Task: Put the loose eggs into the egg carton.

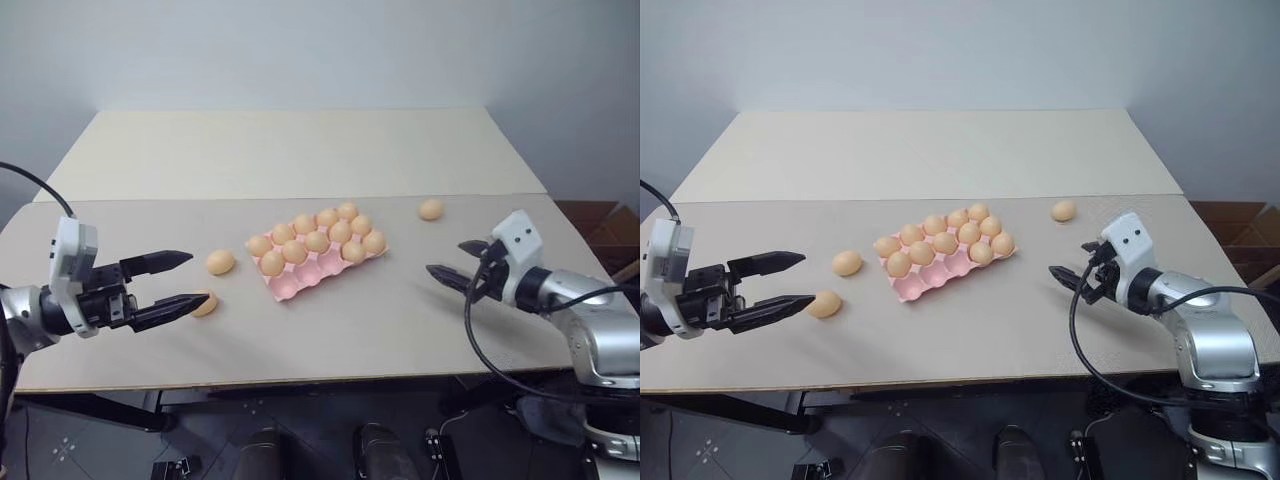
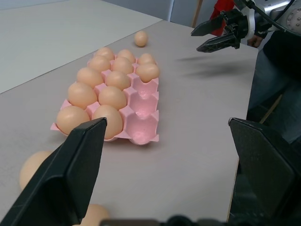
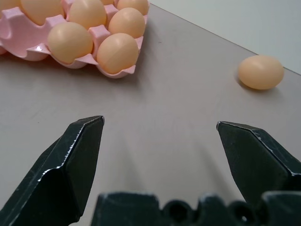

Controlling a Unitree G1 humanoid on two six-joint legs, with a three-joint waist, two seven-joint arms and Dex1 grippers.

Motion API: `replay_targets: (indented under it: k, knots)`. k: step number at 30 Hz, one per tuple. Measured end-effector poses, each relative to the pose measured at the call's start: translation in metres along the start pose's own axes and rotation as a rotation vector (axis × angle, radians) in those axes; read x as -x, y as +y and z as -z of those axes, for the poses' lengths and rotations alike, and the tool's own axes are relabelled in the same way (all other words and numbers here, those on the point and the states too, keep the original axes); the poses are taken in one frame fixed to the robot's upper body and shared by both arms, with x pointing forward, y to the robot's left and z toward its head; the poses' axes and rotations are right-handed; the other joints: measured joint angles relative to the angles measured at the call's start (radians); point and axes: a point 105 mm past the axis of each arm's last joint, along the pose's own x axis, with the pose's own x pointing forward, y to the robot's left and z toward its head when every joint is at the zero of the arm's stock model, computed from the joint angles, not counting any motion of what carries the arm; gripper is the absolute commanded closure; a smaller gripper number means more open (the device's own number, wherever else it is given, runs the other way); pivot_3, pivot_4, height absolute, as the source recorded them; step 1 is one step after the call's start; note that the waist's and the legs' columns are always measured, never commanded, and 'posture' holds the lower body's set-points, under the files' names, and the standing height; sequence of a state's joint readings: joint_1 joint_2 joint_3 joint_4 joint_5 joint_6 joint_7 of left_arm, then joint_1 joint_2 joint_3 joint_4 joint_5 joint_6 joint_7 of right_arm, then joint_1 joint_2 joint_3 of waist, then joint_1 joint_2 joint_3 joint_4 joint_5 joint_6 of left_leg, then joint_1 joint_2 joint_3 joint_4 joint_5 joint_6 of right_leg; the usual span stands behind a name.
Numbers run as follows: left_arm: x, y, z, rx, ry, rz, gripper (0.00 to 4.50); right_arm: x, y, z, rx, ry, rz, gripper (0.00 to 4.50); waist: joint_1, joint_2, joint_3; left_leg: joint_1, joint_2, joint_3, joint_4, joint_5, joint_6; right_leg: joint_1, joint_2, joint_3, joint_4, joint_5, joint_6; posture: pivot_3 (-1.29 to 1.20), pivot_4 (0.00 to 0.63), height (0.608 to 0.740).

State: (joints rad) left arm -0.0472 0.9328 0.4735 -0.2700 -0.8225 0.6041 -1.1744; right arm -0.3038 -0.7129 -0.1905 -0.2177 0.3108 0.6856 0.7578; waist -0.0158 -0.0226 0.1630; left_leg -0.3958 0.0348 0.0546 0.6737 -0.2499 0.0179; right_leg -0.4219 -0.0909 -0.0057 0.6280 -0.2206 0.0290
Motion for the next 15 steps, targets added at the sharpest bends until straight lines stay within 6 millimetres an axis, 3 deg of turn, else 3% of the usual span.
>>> replay_targets:
  k: [6,12,15]
  knots:
    - [-0.008,0.0,0.001,-0.004,-0.016,0.032,0.0,0.014,0.004,-0.011,0.061,-0.002,-0.063,0.04,0.005,0.0,0.0,-0.001,0.0,0.0,0.0,0.0,0.0,0.0,0.0,0.0,-0.001,0.0,0.001,0.0,0.15,0.74]
    - [-0.009,0.004,0.003,-0.013,-0.007,0.036,0.0,0.027,0.012,-0.003,0.094,0.031,-0.147,0.04,0.006,0.0,0.0,-0.002,0.0,0.0,0.001,0.0,0.001,0.0,-0.001,0.0,-0.002,0.0,0.001,0.0,0.15,0.74]
    - [-0.009,0.003,0.006,-0.01,0.002,0.054,0.0,0.032,0.01,-0.011,0.103,0.004,-0.174,0.04,0.004,0.0,0.0,-0.001,0.0,0.0,0.001,0.0,0.001,0.0,0.0,0.0,-0.002,0.0,0.001,0.0,0.15,0.74]
